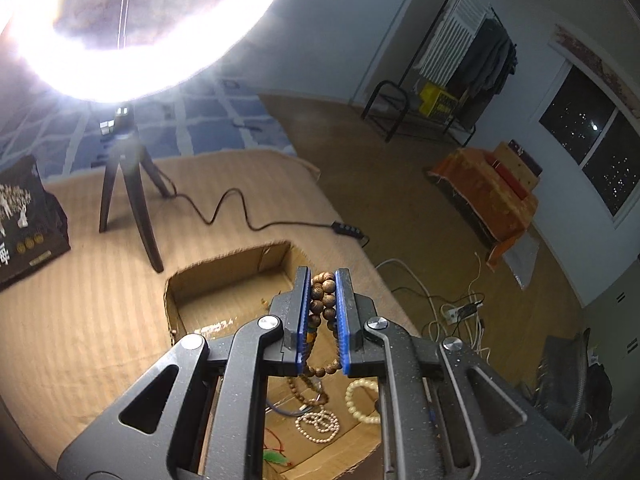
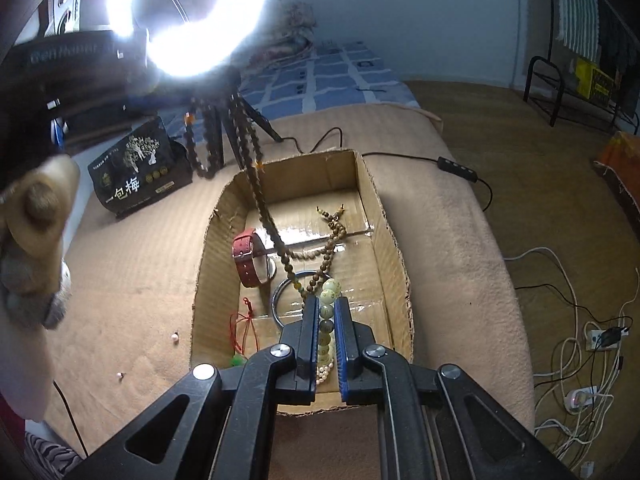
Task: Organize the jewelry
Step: 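Lift the wooden necklace and yellow bracelet and carry both over the cardboard box, then lower both into the box and open both tools, then move both tools back to the pearl stud earrings on the blanket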
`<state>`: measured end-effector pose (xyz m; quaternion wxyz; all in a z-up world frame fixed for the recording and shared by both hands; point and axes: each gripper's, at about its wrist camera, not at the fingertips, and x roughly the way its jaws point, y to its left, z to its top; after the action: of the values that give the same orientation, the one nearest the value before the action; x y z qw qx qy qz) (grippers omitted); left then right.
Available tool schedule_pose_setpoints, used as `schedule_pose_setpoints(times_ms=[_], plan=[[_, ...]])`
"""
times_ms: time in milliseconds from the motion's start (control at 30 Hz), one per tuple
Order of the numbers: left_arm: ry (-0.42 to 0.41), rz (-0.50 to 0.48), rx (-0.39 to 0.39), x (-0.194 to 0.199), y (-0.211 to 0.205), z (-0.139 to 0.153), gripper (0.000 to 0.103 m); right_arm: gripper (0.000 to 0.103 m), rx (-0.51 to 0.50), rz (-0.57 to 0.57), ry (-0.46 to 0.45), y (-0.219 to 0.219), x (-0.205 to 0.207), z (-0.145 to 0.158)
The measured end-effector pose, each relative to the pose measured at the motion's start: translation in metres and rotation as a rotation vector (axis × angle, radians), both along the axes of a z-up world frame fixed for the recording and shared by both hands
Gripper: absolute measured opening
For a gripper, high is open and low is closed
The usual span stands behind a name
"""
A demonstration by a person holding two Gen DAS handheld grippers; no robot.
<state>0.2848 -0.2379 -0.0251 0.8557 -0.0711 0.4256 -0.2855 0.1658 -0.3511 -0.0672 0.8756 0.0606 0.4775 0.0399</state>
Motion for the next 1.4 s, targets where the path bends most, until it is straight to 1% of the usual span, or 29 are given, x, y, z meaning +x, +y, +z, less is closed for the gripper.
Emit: schedule_pose_setpoints(times_ms=[133,200,267,300,333,400,433,500,600,667,733,800,867,933,1067,1133,1200,1233,1267,1333,1367,1400], plan=[[0.020,0.001,0.027,0.001,0.000,-0.012,0.010,0.005,-0.012,-0.001,0.010,0.001,0.000,-0.004],[0.024,0.008,0.040,-0.001,0.002,-0.016,0.010,0.008,-0.014,-0.001,0.013,0.001,-0.001,-0.004],[0.032,0.018,0.058,-0.002,0.004,-0.019,0.012,0.022,-0.017,-0.001,0.007,0.001,-0.001,-0.002],[0.035,0.021,0.062,-0.003,0.005,-0.020,0.013,0.032,-0.022,-0.002,-0.001,0.001,-0.002,0.000],[0.034,0.023,0.064,-0.005,0.008,-0.020,0.017,0.035,-0.028,-0.003,-0.007,0.002,-0.002,0.001],[0.029,0.028,0.069,-0.008,0.011,-0.020,0.018,0.037,-0.039,0.003,-0.015,0.005,-0.003,0.005],[0.029,0.029,0.073,-0.009,0.013,-0.021,0.018,0.041,-0.042,0.004,-0.018,0.006,-0.004,0.006],[0.029,0.033,0.078,-0.011,0.015,-0.019,0.019,0.046,-0.045,0.002,-0.024,0.008,-0.005,0.007],[0.023,0.036,0.075,-0.015,0.021,-0.015,0.019,0.046,-0.046,0.005,-0.030,0.010,-0.007,0.010],[0.014,0.040,0.079,-0.019,0.025,-0.011,0.019,0.050,-0.047,0.004,-0.036,0.012,-0.008,0.013],[0.004,0.045,0.083,-0.022,0.030,-0.008,0.019,0.056,-0.047,0.000,-0.048,0.014,-0.010,0.016],[-0.003,0.051,0.083,-0.026,0.035,-0.004,0.019,0.057,-0.046,-0.003,-0.058,0.014,-0.011,0.019],[-0.009,0.058,0.079,-0.030,0.042,0.000,0.019,0.062,-0.040,-0.006,-0.070,0.015,-0.014,0.023],[-0.019,0.063,0.082,-0.033,0.048,0.003,0.019,0.072,-0.033,-0.007,-0.085,0.017,-0.016,0.028],[-0.041,0.077,0.090,-0.043,0.064,0.012,0.019,0.080,-0.043,-0.013,-0.119,0.022,-0.023,0.037],[-0.053,0.085,0.094,-0.049,0.072,0.016,0.019,0.087,-0.043,-0.013,-0.138,0.025,-0.026,0.042],[-0.062,0.092,0.092,-0.054,0.081,0.020,0.019,0.088,-0.041,-0.012,-0.150,0.028,-0.028,0.045],[-0.065,0.095,0.092,-0.058,0.087,0.022,0.023,0.089,-0.040,-0.011,-0.155,0.031,-0.029,0.047],[-0.072,0.097,0.093,-0.062,0.091,0.024,0.034,0.089,-0.041,-0.011,-0.159,0.033,-0.030,0.048],[-0.091,0.108,0.093,-0.071,0.103,0.027,0.046,0.091,-0.045,-0.015,-0.165,0.038,-0.032,0.050],[-0.099,0.117,0.096,-0.076,0.110,0.028,0.048,0.093,-0.044,-0.016,-0.168,0.040,-0.033,0.051],[-0.100,0.123,0.099,-0.079,0.115,0.029,0.048,0.098,-0.043,-0.015,-0.177,0.044,-0.035,0.053]])
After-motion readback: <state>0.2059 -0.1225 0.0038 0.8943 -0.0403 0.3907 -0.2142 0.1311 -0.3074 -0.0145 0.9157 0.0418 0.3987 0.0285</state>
